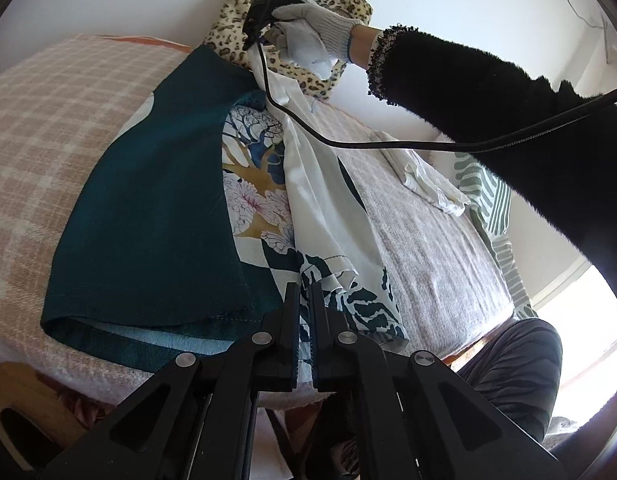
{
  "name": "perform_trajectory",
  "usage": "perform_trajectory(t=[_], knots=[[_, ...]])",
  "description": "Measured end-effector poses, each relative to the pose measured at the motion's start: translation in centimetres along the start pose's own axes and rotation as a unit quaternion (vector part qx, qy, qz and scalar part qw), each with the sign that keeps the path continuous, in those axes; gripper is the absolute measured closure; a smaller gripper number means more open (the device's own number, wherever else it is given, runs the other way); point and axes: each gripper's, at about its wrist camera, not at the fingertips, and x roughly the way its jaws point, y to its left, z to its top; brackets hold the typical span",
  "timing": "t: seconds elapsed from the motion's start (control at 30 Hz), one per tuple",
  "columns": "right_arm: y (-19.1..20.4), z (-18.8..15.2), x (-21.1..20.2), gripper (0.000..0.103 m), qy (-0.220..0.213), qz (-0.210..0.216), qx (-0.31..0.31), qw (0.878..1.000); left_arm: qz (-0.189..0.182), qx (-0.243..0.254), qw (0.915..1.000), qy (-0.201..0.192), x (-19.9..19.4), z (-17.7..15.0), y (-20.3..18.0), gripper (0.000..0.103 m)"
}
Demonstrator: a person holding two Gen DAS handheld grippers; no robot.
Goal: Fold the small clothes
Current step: 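Lift the cream panel with both grippers and fold it over the green panel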
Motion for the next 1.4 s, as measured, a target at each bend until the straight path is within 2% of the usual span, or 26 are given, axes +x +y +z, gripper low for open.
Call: perform_trajectory(t=[0.03,0.07,0.1,0.13,0.17,0.27,0.37,0.47,0.5,0.6,0.63,0.77,1.0,1.07,1.1,1.13,1.17,1.4], knots=[[0.1,0.0,0.0,0.091,0.000,0.004,0.000,1.000,0.002,0.012,0.9999,0.004,0.3,0.3,-0.4,0.085],[0.1,-0.1,-0.2,0.085,0.001,0.011,0.002,1.000,0.009,0.021,0.9997,0.010,0.6,0.5,-0.7,0.062],[0.0,-0.1,-0.6,0.070,-0.002,0.016,0.007,1.000,0.017,0.028,0.9994,0.012,1.0,0.7,-1.0,0.048],[-0.3,-0.3,-1.3,0.055,-0.007,0.021,0.010,1.000,0.024,0.032,0.9991,0.013,1.4,0.9,-1.3,0.048],[-0.6,-0.4,-2.0,0.052,-0.013,0.028,0.011,0.999,0.032,0.040,0.9986,0.014,1.8,1.2,-1.6,0.048],[-1.9,-0.9,-4.3,0.052,-0.030,0.046,0.009,0.998,0.060,0.073,0.9953,0.021,3.4,1.8,-2.6,0.048],[-4.4,-1.5,-5.7,0.052,-0.023,0.064,0.030,0.997,0.078,0.104,0.9910,0.032,4.8,1.8,-3.4,0.048],[-5.4,-2.5,-5.8,0.052,-0.003,0.080,0.026,0.996,0.075,0.099,0.9917,0.033,5.2,1.5,-3.1,0.055],[-5.3,-3.1,-5.6,0.052,0.003,0.081,0.018,0.997,0.071,0.102,0.9918,0.030,5.0,1.4,-3.2,0.068],[-4.2,-4.9,-4.2,0.052,0.033,0.091,-0.013,0.995,0.057,0.088,0.9940,0.030,4.8,1.6,-2.7,0.091],[-3.7,-5.6,-3.8,0.052,0.042,0.089,-0.026,0.995,0.051,0.080,0.9951,0.029,4.7,1.6,-2.5,0.094],[-2.7,-8.5,-2.2,0.052,0.073,0.069,-0.054,0.993,0.036,0.060,0.9974,0.016,3.9,1.9,-2.1,0.098],[-4.0,-11.8,-2.5,0.052,0.101,0.080,-0.010,0.992,0.010,0.030,0.9995,0.003,2.9,2.1,-2.4,0.099],[-3.6,-12.3,-2.5,0.052,0.101,0.071,-0.011,0.992,0.002,0.025,0.9997,0.005,2.9,2.0,-2.5,0.099],[-3.4,-12.5,-2.5,0.066,0.098,0.067,-0.011,0.993,-0.001,0.021,0.9998,0.004,2.7,1.9,-2.3,0.099],[-3.2,-12.6,-2.5,0.090,0.098,0.067,-0.009,0.993,-0.004,0.017,0.9998,0.003,2.6,1.8,-2.3,0.099],[-3.1,-12.7,-2.4,0.095,0.102,0.067,-0.004,0.993,-0.005,0.014,0.9999,0.002,2.5,1.7,-2.3,0.099],[-0.8,-11.6,-5.0,0.098,0.068,0.069,-0.023,0.995,-0.013,-0.017,0.9998,-0.007,1.5,1.4,-1.3,0.099]])
